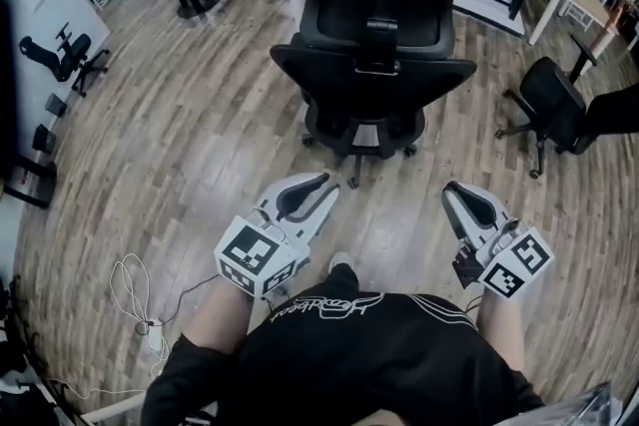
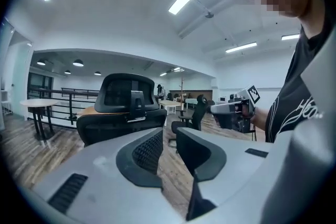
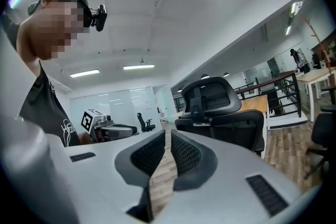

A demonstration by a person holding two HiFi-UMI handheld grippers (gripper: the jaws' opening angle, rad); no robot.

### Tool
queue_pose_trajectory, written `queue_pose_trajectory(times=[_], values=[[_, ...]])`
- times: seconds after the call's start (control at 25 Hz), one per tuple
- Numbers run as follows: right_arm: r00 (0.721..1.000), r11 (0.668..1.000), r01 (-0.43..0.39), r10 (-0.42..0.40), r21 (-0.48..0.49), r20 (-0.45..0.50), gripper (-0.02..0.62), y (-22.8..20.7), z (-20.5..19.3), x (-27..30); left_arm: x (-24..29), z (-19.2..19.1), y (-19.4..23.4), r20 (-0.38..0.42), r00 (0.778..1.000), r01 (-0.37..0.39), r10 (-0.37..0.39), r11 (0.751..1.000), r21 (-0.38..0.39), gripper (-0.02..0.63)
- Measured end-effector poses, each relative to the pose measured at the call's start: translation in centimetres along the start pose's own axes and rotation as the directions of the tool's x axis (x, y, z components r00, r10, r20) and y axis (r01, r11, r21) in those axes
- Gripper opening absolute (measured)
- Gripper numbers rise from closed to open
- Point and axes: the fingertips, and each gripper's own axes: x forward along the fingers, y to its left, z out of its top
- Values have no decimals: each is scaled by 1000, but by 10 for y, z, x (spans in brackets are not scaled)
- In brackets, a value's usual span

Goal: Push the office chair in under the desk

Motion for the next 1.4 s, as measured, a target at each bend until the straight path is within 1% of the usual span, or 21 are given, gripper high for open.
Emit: queue_pose_trajectory(times=[0.12, 0.16, 0.24, 0.36, 0.44, 0.52, 0.56, 0.68, 0.72, 0.76, 0.84, 0.88, 0.92, 1.0, 1.08, 1.16, 1.24, 1.32, 1.36, 1.4], values=[[999, 999, 36, -36, -14, 0, 44, -26, 4, 27, 13, 5, 37, -1, 1000, 2, -2, 1000, -26, 100], [999, 998, 50, -50, -24, 0, 46, -34, 7, 36, 18, 7, 51, -2, 1000, -8, 8, 1000, -25, 114], [997, 996, 74, -75, -45, -2, 57, -49, 14, 53, 26, 9, 78, -8, 999, -40, 40, 999, 1, 142], [994, 990, 106, -108, -89, -20, 108, -65, 18, 76, 37, 7, 112, -20, 998, -61, 62, 997, 43, 181], [986, 974, 150, -159, -169, -44, 176, -74, 20, 88, 45, 4, 130, -26, 997, -72, 74, 995, 75, 212], [971, 940, 207, -232, -271, -61, 231, -85, 21, 97, 53, 1, 149, -35, 994, -98, 103, 988, 122, 237], [961, 919, 234, -268, -317, -67, 244, -91, 21, 100, 56, -2, 158, -45, 992, -112, 120, 982, 153, 247], [921, 848, 302, -377, -435, -94, 255, -117, 20, 102, 67, -9, 180, -81, 983, -138, 163, 957, 255, 262], [903, 818, 321, -416, -477, -106, 256, -128, 20, 101, 70, -10, 186, -87, 981, -142, 172, 952, 271, 264], [884, 788, 335, -452, -517, -117, 258, -140, 20, 99, 72, -10, 191, -90, 981, -143, 172, 953, 268, 264], [848, 734, 355, -513, -579, -131, 258, -162, 23, 94, 76, -5, 201, -88, 982, -140, 165, 961, 239, 264], [834, 713, 361, -535, -601, -134, 258, -172, 25, 92, 78, -3, 206, -88, 982, -144, 170, 960, 239, 264], [824, 697, 364, -550, -618, -136, 258, -181, 27, 92, 81, -2, 212, -92, 979, -154, 183, 954, 259, 264], [814, 682, 357, -562, -639, -145, 258, -197, 28, 98, 88, -2, 226, -109, 968, -181, 228, 927, 329, 267], [809, 673, 344, -567, -655, -158, 258, -211, 28, 106, 94, -8, 242, -137, 951, -203, 278, 893, 401, 270], [800, 662, 333, -575, -671, -171, 258, -225, 27, 112, 101, -18, 257, -181, 927, -208, 328, 852, 480, 270], [793, 660, 322, -580, -678, -188, 258, -240, 24, 118, 109, -25, 269, -213, 906, -198, 367, 809, 553, 270], [783, 655, 311, -587, -689, -204, 258, -257, 21, 124, 117, -27, 279, -226, 893, -192, 390, 783, 592, 270], [773, 641, 303, -598, -706, -211, 258, -265, 19, 125, 121, -28, 284, -231, 888, -189, 398, 773, 605, 270], [760, 620, 290, -612, -729, -218, 258, -273, 17, 127, 125, -30, 288, -239, 882, -182, 405, 763, 620, 270]])
